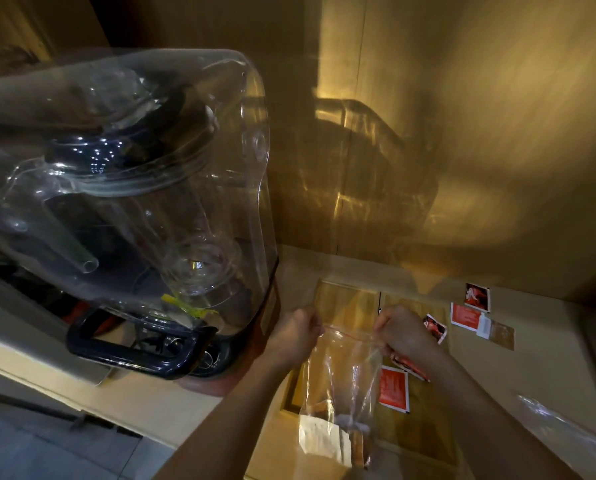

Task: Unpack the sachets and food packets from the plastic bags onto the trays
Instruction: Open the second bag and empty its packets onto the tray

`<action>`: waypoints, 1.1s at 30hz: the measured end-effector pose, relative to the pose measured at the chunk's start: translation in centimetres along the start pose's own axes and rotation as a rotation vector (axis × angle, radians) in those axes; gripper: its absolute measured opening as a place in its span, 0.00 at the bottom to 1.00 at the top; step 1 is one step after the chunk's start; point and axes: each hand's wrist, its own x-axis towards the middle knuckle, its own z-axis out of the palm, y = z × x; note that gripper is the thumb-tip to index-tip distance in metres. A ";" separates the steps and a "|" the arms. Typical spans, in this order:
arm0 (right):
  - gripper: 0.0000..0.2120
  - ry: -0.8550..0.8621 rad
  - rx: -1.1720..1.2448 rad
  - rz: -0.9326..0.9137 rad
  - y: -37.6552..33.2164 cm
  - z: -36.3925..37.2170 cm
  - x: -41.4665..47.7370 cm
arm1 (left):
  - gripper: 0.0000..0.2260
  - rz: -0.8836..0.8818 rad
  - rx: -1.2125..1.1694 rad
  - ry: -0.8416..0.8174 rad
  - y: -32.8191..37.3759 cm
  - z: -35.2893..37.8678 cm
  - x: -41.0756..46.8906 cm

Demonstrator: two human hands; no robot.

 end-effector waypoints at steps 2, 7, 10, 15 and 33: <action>0.16 0.074 0.097 0.077 0.3 0.7 0.5 | 0.03 -0.020 -0.025 0.060 -0.1 0.7 0.9; 0.09 0.169 0.288 0.143 0.8 1.5 1.2 | 0.17 0.000 -0.081 0.057 -1.4 2.9 2.5; 0.17 -0.047 0.318 0.094 1.2 2.1 0.0 | 0.31 0.063 0.068 -0.142 -2.6 4.3 1.9; 0.25 -0.392 -0.252 -0.072 2.9 3.3 -2.5 | 0.36 0.151 0.420 -0.325 -5.1 6.6 -0.5; 0.29 -0.394 -0.015 0.303 5.4 6.5 -6.5 | 0.30 -0.589 -0.189 -0.324 -6.9 6.8 -6.3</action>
